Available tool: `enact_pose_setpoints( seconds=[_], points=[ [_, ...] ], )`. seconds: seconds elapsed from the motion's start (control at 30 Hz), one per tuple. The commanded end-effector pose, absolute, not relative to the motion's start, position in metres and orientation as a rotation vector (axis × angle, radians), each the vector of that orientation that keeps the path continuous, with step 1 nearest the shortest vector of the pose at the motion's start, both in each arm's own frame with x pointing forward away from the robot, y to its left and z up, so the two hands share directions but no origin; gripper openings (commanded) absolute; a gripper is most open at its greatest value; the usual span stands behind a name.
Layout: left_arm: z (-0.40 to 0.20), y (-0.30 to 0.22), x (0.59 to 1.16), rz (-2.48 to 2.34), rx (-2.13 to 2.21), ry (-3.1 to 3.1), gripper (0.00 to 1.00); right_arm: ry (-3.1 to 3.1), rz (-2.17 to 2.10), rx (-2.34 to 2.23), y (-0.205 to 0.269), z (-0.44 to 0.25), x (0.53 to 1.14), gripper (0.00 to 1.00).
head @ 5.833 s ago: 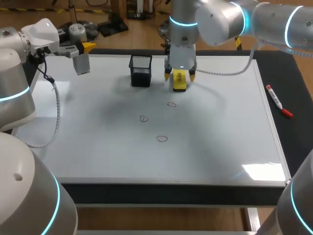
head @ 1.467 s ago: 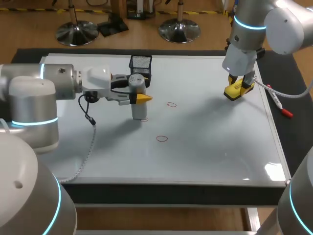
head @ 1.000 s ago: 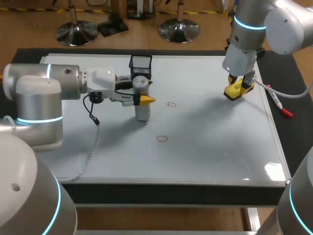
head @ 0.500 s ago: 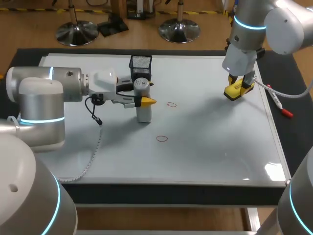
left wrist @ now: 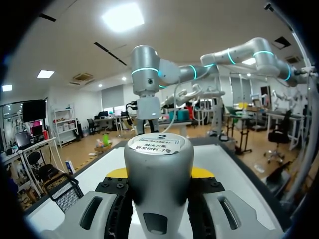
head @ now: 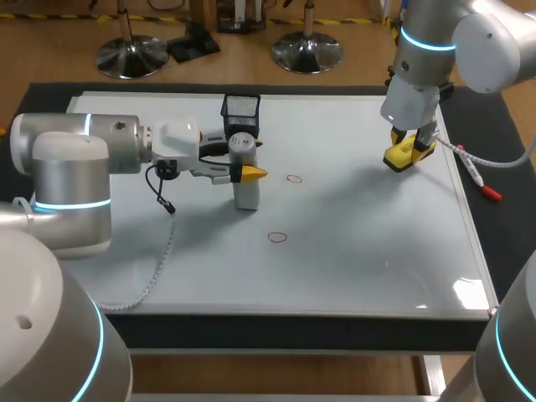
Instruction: Pick up the inspection probe, press it on each red-marked spot on the whiteboard one by one, put down the probe, pick up the eraser, and wipe off all the red marks.
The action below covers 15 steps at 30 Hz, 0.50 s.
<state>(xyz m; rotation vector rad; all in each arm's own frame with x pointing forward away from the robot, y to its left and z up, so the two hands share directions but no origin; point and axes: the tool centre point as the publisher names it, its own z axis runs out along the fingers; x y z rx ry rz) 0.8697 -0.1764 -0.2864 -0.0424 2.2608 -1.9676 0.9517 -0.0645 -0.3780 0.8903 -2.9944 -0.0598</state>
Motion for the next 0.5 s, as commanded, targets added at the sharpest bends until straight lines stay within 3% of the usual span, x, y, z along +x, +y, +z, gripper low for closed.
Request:
enact_pose_setpoints(
  seconds=[0.03,0.5],
  points=[
    [-0.287,-0.175,0.87,-1.961,-0.051,2.254,0.0,-2.993,-0.056,0.892,-0.065,-0.377,0.952,0.0],
    [-0.271,-0.148,0.864,-1.935,-0.139,2.172,0.0,-2.993,-0.056,0.892,-0.065,-0.377,0.952,0.0]
  ],
)
